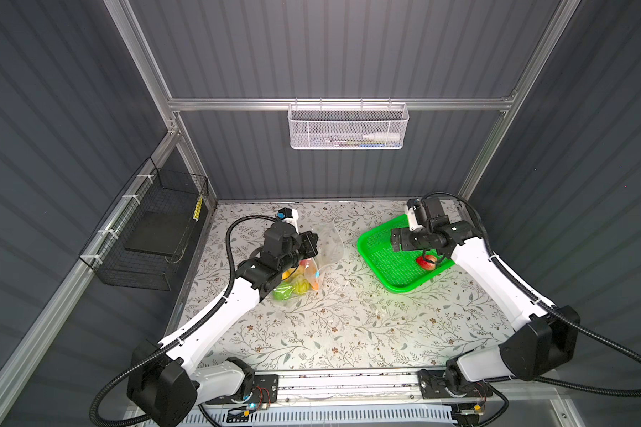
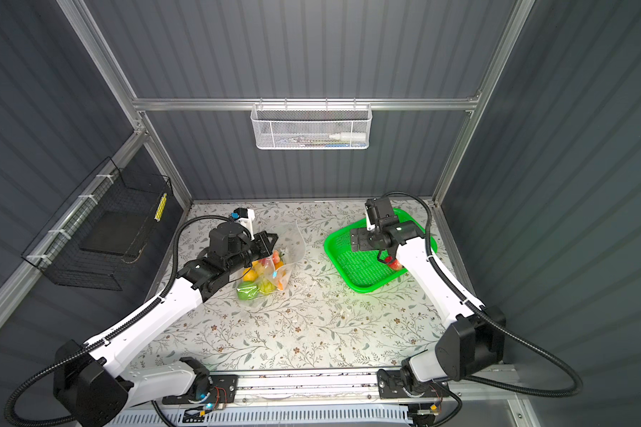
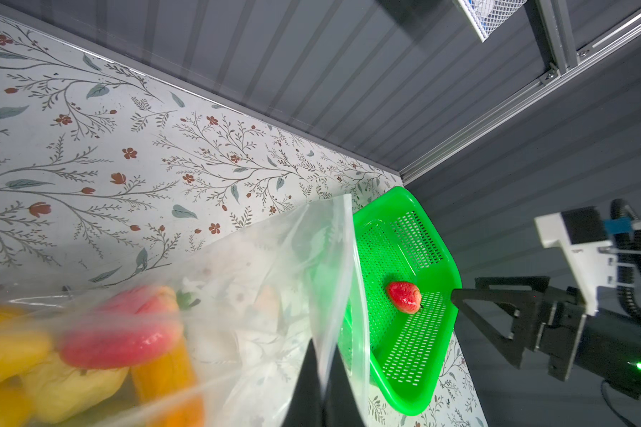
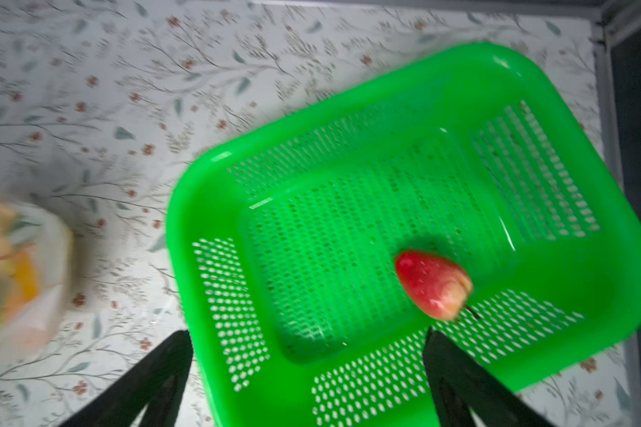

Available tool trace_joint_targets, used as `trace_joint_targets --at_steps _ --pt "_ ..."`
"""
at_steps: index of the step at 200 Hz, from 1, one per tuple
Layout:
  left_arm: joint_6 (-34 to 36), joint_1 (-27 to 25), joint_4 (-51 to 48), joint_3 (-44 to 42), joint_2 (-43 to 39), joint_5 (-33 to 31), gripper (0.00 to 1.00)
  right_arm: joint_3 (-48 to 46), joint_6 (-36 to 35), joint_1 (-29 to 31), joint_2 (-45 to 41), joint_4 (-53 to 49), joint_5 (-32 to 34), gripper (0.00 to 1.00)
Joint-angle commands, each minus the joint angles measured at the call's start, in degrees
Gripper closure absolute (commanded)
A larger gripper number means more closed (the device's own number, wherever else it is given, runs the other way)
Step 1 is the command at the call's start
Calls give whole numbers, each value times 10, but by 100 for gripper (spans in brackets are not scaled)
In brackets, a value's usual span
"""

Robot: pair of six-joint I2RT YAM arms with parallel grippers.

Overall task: Place the food in the zip-top bag and seal the zipper
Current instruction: 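Move the right gripper back over the green basket to the last strawberry, then lower the right gripper and grasp the last strawberry in the basket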

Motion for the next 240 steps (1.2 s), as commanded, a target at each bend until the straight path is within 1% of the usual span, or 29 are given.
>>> trace_joint_targets --at_steps 1,35,65,78,102,128,148,175,204,240 --pt "8 0 12 -6 6 10 100 -17 -7 -36 14 -32 25 1" --pt "12 0 9 -5 3 10 100 -21 -5 -103 67 -2 1 1" --pt "16 0 5 -6 0 4 100 11 -5 -171 140 6 -36 1" --pt "18 0 5 -7 -2 1 100 22 -6 -189 166 9 -56 1" --pt "19 0 4 -10 -6 -4 100 44 -12 -209 208 9 -73 1" --pt "21 0 4 -15 -10 -8 100 61 -14 -214 244 0 -82 1" --pt "21 0 9 -22 -12 -11 100 54 -6 -214 254 2 -114 1" --pt "23 0 9 -24 -11 -11 100 27 10 -213 244 14 -153 1" --pt "26 0 10 -25 -13 -11 100 -5 21 -209 221 21 -179 1" --pt "26 0 13 -31 -16 -13 100 -55 35 -178 183 21 -199 1"
